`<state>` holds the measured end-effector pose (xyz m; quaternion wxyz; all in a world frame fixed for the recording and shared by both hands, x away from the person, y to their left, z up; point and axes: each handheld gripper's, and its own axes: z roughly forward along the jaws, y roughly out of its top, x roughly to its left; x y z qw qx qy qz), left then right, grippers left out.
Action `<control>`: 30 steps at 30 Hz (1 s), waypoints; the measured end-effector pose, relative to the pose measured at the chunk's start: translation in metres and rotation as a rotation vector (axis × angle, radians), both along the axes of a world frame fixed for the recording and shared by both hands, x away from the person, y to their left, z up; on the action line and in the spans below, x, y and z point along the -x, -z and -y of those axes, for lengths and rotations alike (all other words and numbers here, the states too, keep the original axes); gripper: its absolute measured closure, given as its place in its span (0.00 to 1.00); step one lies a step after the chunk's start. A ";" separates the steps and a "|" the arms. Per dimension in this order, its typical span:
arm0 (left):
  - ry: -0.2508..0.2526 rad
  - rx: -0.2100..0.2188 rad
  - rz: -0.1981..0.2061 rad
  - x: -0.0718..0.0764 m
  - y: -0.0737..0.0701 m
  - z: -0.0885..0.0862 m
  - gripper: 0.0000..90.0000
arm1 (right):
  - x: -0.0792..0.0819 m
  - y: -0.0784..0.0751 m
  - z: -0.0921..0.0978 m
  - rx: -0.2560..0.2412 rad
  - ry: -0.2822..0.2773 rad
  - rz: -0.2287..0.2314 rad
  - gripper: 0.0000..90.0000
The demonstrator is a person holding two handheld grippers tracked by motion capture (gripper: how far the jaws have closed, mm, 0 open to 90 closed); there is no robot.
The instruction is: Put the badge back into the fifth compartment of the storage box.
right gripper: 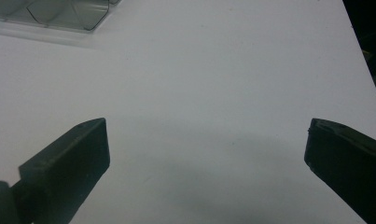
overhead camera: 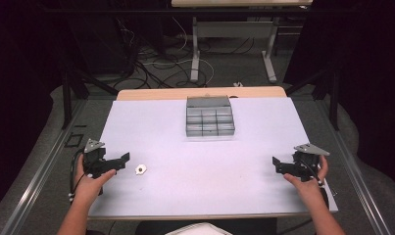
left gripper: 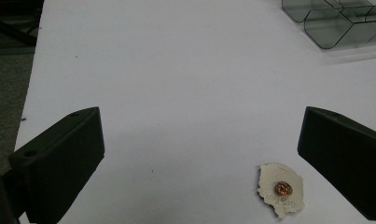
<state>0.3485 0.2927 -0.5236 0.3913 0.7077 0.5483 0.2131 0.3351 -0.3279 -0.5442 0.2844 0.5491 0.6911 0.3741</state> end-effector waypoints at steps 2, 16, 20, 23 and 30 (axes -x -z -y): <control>0.000 -0.003 -0.005 0.000 0.000 0.000 0.01 | 0.000 0.000 0.000 -0.003 -0.010 -0.011 0.00; 0.027 -0.006 -0.030 0.006 -0.006 0.000 0.01 | 0.002 -0.009 -0.010 0.032 -0.051 -0.043 0.07; 0.049 -0.023 -0.040 0.007 -0.008 0.003 0.01 | 0.006 -0.012 -0.012 0.049 -0.075 -0.044 0.08; 0.061 -0.035 -0.028 0.006 -0.008 0.007 0.01 | 0.008 -0.013 -0.012 0.041 -0.083 -0.044 0.08; 0.113 -0.110 -0.055 0.003 -0.005 0.017 0.04 | 0.008 -0.010 -0.012 0.024 -0.095 -0.062 0.09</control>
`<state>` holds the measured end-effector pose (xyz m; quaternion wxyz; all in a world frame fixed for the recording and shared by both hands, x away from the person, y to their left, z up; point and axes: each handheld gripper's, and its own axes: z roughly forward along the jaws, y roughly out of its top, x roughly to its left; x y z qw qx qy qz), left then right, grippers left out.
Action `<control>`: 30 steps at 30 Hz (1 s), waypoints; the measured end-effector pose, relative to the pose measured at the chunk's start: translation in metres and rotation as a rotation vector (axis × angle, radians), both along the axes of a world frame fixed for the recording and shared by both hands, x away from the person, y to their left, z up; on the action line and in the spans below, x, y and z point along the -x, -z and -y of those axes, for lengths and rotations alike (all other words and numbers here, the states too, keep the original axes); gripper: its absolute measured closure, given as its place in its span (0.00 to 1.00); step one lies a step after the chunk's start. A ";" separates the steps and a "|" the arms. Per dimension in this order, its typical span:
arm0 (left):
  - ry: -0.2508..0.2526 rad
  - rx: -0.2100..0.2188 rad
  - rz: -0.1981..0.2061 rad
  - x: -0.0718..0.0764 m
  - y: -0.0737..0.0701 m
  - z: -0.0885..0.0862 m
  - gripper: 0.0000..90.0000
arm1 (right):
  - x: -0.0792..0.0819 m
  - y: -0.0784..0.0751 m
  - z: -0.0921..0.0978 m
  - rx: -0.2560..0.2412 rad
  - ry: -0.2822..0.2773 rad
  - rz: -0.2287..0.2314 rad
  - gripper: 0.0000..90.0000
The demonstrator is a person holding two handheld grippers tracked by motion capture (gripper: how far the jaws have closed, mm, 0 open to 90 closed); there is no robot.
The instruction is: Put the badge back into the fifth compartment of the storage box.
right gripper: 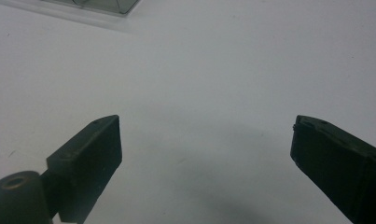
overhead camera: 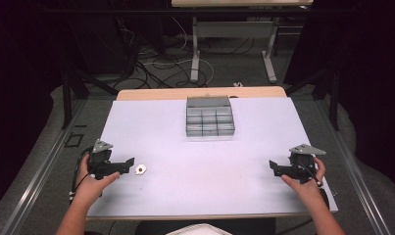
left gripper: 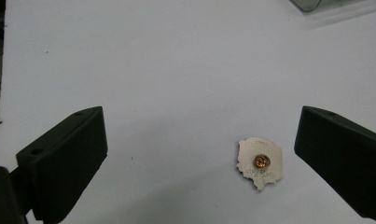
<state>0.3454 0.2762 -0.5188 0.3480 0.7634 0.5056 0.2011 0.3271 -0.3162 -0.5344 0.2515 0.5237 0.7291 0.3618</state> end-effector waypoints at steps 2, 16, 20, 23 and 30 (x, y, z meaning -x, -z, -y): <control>0.003 -0.009 -0.010 -0.001 0.001 0.002 0.04 | 0.001 0.000 0.000 0.004 0.001 -0.004 0.11; 0.033 -0.043 -0.059 -0.011 -0.006 0.012 0.10 | 0.004 0.002 0.001 0.001 0.006 -0.012 0.13; 0.035 -0.053 -0.064 -0.014 -0.009 0.016 0.11 | 0.004 0.002 0.001 0.002 0.010 -0.015 0.13; 0.045 -0.067 -0.070 -0.016 -0.010 0.019 0.11 | 0.004 0.002 0.001 -0.001 0.009 -0.014 0.13; 0.068 -0.090 -0.093 -0.019 -0.012 0.024 0.18 | 0.004 0.003 0.001 -0.004 0.010 -0.020 0.13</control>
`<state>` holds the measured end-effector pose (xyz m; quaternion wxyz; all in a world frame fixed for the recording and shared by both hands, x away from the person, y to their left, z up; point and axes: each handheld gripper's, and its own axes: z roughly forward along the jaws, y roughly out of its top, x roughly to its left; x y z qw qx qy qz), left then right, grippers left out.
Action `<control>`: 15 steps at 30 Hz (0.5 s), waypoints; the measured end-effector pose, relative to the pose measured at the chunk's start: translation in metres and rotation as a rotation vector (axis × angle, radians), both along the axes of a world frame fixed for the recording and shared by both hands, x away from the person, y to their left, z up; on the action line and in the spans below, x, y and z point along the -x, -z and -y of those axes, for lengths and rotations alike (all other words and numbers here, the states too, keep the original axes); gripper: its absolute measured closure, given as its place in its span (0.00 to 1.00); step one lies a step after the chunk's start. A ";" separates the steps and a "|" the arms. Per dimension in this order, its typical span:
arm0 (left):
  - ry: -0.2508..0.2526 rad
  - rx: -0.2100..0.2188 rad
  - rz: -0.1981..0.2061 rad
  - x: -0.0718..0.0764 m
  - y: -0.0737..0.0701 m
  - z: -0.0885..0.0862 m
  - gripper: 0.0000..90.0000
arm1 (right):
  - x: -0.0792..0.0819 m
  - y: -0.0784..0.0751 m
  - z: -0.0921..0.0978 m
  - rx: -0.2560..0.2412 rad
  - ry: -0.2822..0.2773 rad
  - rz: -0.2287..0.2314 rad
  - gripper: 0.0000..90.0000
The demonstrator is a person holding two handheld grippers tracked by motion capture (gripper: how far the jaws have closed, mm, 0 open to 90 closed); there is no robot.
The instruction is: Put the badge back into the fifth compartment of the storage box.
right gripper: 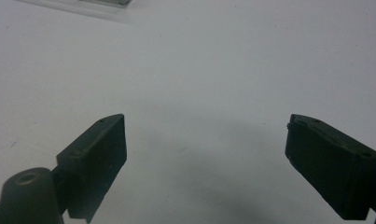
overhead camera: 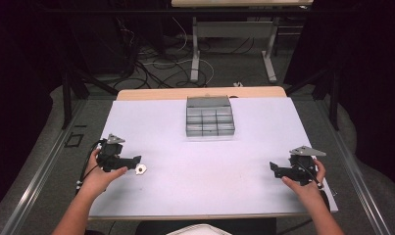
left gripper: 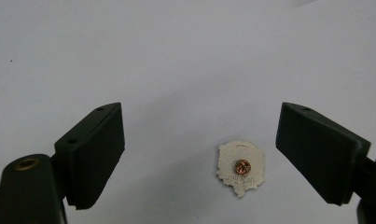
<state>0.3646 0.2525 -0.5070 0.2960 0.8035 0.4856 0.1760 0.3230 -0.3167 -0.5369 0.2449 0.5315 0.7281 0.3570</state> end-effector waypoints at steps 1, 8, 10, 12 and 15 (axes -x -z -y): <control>-0.001 -0.001 -0.004 0.000 0.000 0.001 0.18 | 0.000 0.000 0.000 -0.001 -0.004 -0.002 0.13; 0.004 -0.021 -0.020 -0.004 -0.002 0.005 0.18 | 0.000 0.001 -0.001 -0.001 0.008 0.001 0.14; -0.002 -0.017 -0.028 -0.004 -0.001 0.006 0.18 | 0.000 0.001 0.000 -0.002 -0.001 -0.007 0.14; 0.002 -0.023 -0.026 -0.006 -0.001 0.007 0.18 | 0.000 0.001 0.000 0.000 -0.004 -0.007 0.14; 0.004 -0.027 -0.030 -0.006 -0.001 0.008 0.19 | 0.000 0.002 0.000 0.002 -0.001 -0.004 0.14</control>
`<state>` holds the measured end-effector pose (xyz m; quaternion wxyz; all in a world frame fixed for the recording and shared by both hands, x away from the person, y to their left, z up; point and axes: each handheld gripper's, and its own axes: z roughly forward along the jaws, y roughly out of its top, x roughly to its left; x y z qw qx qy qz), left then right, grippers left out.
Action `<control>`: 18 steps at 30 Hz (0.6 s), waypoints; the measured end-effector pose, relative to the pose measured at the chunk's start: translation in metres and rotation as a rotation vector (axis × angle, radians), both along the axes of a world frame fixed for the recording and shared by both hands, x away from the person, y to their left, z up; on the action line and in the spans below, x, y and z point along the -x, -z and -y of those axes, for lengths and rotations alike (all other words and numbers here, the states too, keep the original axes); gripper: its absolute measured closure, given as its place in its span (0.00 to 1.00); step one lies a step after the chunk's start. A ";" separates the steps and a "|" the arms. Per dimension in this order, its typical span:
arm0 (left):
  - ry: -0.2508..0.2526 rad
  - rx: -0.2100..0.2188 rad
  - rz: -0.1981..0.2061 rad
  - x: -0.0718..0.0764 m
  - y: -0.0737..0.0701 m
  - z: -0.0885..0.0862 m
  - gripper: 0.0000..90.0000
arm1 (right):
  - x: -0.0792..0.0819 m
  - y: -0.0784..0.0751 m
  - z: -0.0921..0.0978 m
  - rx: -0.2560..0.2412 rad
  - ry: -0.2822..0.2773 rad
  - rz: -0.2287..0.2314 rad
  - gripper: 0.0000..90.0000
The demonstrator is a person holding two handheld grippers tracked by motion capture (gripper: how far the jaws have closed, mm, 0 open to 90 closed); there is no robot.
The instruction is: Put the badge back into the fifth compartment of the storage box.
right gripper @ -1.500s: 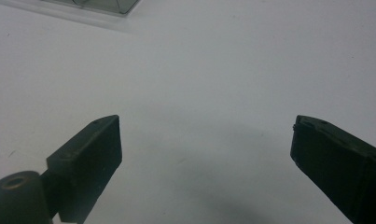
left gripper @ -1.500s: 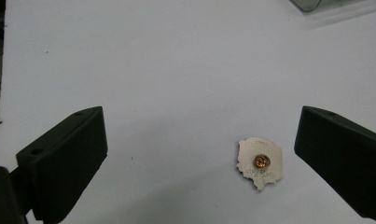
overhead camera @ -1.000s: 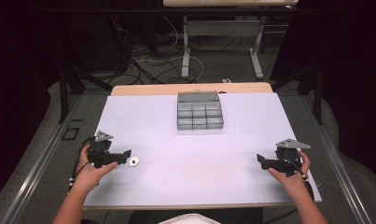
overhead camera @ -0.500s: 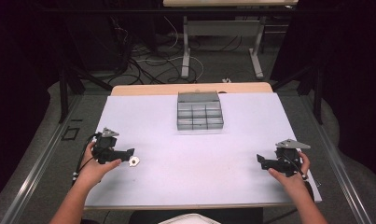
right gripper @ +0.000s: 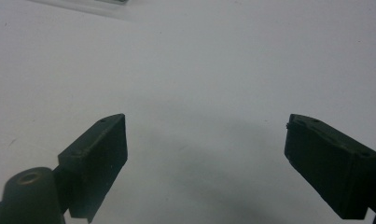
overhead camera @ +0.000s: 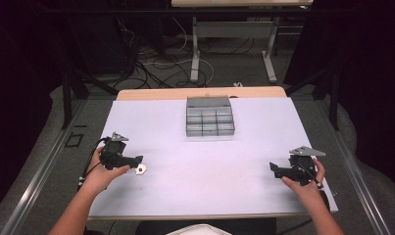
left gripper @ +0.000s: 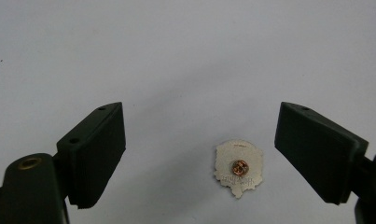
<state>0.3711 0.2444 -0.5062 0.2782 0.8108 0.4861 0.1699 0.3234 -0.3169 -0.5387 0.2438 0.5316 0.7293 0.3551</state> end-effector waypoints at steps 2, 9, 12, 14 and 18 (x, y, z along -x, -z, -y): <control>0.004 0.001 -0.012 -0.001 0.001 0.001 0.19 | 0.000 0.000 0.000 0.000 0.002 0.002 0.14; 0.005 -0.010 -0.060 -0.003 0.002 0.002 0.21 | 0.000 0.001 0.001 -0.003 -0.002 -0.011 0.14; 0.009 -0.009 -0.083 -0.003 0.002 0.002 0.24 | 0.000 0.001 0.001 -0.004 -0.001 -0.014 0.14; 0.014 -0.007 -0.096 -0.003 0.003 0.002 0.25 | -0.001 0.002 0.000 -0.002 0.001 -0.015 0.14; 0.016 -0.017 -0.114 -0.003 0.003 0.003 0.27 | -0.001 0.002 0.000 -0.006 0.000 -0.021 0.14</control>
